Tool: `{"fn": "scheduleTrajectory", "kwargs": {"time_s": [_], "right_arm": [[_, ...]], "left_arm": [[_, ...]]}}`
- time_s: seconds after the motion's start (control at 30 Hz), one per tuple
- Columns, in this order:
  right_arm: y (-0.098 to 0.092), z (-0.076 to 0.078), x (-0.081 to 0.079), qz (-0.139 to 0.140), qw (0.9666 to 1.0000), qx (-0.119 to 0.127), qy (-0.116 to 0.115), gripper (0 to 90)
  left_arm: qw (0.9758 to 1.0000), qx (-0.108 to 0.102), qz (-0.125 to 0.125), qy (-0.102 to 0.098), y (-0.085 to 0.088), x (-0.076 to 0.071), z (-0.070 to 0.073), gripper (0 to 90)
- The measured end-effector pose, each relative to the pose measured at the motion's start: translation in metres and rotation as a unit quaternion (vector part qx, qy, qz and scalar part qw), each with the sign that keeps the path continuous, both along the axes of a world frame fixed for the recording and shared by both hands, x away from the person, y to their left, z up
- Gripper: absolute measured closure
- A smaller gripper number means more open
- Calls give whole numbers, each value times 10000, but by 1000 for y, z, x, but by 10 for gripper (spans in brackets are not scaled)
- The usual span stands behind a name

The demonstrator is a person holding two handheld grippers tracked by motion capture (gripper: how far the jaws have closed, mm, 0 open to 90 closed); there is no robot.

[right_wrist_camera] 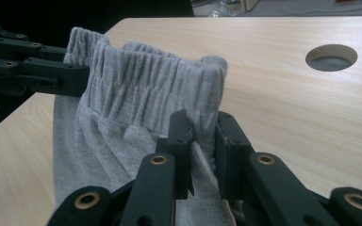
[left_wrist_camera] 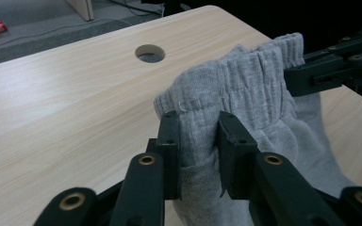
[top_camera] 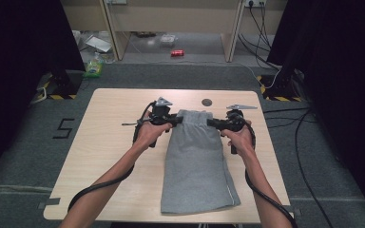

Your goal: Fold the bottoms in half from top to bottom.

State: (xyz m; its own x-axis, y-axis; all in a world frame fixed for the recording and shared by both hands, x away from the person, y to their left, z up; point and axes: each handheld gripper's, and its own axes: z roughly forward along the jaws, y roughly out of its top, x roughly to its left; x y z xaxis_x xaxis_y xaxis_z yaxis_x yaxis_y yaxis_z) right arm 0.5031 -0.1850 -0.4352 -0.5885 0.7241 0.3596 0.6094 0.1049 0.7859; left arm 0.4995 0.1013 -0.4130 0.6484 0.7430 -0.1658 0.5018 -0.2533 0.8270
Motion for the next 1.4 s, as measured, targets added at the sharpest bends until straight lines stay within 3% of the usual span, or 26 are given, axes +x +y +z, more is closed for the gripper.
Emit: {"fn": "scheduleTrajectory", "kwargs": {"time_s": [0.23, 0.33, 0.37, 0.4, 0.43, 0.53, 0.57, 0.6, 0.63, 0.67, 0.77, 0.83, 0.93, 1.27, 1.4], "right_arm": [[-7, 12, -33, 234, 9993, 53, -273, 788], [-8, 15, -52, 350, 9986, 21, -401, 788], [-9, 15, -58, 384, 9983, -1, -444, 788], [-10, 15, -64, 401, 9981, 2, -461, 788], [-10, 15, -64, 401, 9981, 2, -461, 788], [-12, 12, -90, 507, 9972, 5, -554, 788], [-12, 12, -90, 507, 9972, 5, -554, 788], [-13, 9, -105, 568, 9967, -22, -572, 788], [-13, 9, -105, 568, 9967, -22, -572, 788], [-15, 6, -119, 587, 9963, -28, -624, 788], [-18, 3, -138, 612, 9958, -57, -678, 788], [-18, 0, -151, 648, 9955, -61, -691, 787], [-16, -5, -165, 714, 9948, -160, -708, 787], [-17, -20, -186, 763, 9953, -260, -538, 764], [-22, -21, -194, 724, 9962, -203, -442, 676]], "left_arm": [[9994, -67, -298, -131, 3, -26, 9, 723], [9984, -64, -515, -204, 5, -48, 9, 722], [9984, -64, -515, -204, 5, -48, 9, 722], [9976, -32, -640, -274, 5, -62, 9, 722], [9976, -32, -640, -274, 5, -62, 9, 722], [9961, 2, -803, -353, 5, -83, 7, 722], [9957, 0, -847, -363, 6, -90, 6, 722], [9949, -28, -934, -375, 7, -102, 4, 722], [9949, -28, -934, -375, 7, -102, 4, 722], [9942, -99, -1012, -354, 8, -114, 0, 722], [9934, -161, -1082, -333, 10, -124, -5, 721], [9925, -244, -1163, -281, 12, -142, -14, 720], [9919, -310, -1214, -182, 15, -150, -22, 717], [9897, -447, -1343, 203, 18, -167, -44, 692], [9874, -573, -1419, 408, 20, -172, -46, 579]]}}
